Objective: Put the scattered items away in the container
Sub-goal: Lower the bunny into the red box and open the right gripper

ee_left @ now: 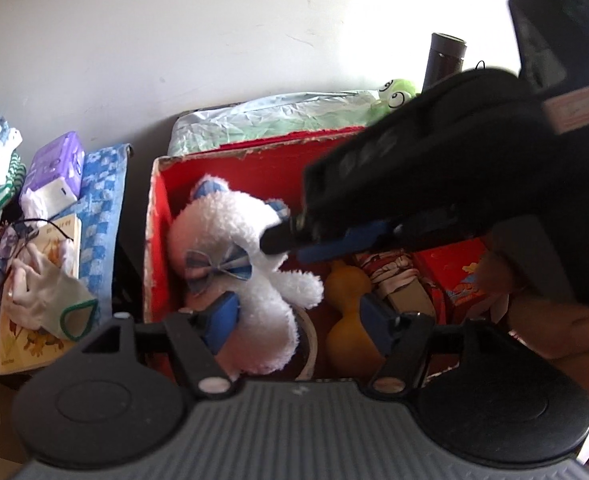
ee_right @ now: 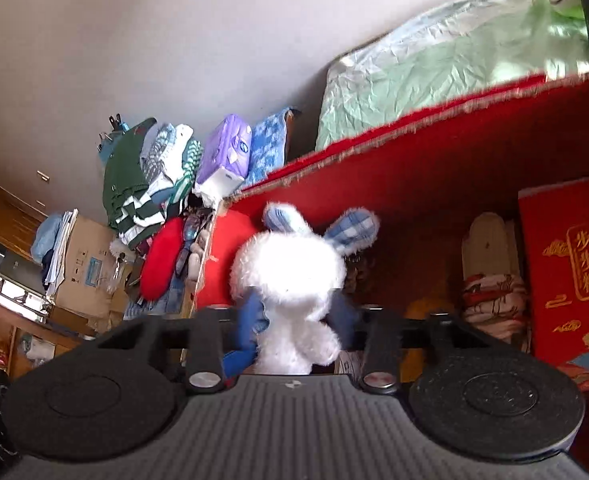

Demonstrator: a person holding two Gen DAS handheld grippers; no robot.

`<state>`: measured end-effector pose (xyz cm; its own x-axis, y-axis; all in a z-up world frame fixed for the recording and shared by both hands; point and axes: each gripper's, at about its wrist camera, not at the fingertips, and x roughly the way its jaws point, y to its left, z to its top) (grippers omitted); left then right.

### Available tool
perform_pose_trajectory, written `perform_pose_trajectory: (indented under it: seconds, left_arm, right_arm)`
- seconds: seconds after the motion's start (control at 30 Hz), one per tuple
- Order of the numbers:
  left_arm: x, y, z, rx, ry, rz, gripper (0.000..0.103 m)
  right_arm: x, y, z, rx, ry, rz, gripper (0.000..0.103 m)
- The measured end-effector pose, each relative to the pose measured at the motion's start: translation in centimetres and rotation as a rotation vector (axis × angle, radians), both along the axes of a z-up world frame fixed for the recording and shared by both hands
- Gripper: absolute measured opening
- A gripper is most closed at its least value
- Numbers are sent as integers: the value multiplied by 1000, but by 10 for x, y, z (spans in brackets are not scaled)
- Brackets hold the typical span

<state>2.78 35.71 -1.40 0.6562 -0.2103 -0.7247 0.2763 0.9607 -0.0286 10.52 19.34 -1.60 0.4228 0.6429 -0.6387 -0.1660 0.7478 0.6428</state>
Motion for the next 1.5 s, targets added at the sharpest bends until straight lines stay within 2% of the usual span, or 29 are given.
perform_pose_trajectory:
  seconds: [0.13,0.4,0.47,0.53,0.6,0.8,0.97,1.17,1.37,1.5]
  left_arm:
    - [-4,-3,-3,37,-11,-5,64]
    - [-5,-9,-6,55,-17,3,67]
    - [-6,-10,-5,55,-18,7,67]
    - [-7,-10,-5,55,-21,11,68]
    - [-7,-10,-6,57,-29,18,69]
    - [-9,-15,-9,77,-50,37,72]
    - [-12,-15,-11,74,-79,45,72]
    - [-13,-19,-14,85,-107,70,73]
    - [-13,-23,-15,96,-124,94,75]
    - [-17,-23,-13,104,-135,113,75]
  right_arm:
    - [5,24,-8,-61,19,28,21]
    - [7,27,-9,-99,-9,81,24]
    - [3,25,-7,-101,-28,71,25]
    - [-3,20,-4,-118,-63,41,34]
    - [-8,13,-3,-143,-91,6,34]
    - [-14,-2,-12,-160,-78,-41,32]
    - [-21,1,-8,-208,-162,-40,31]
    - [-12,1,-14,-196,-126,-4,31]
    - [-17,9,-13,-247,-177,25,30]
    - [-16,0,-17,-157,-167,20,31]
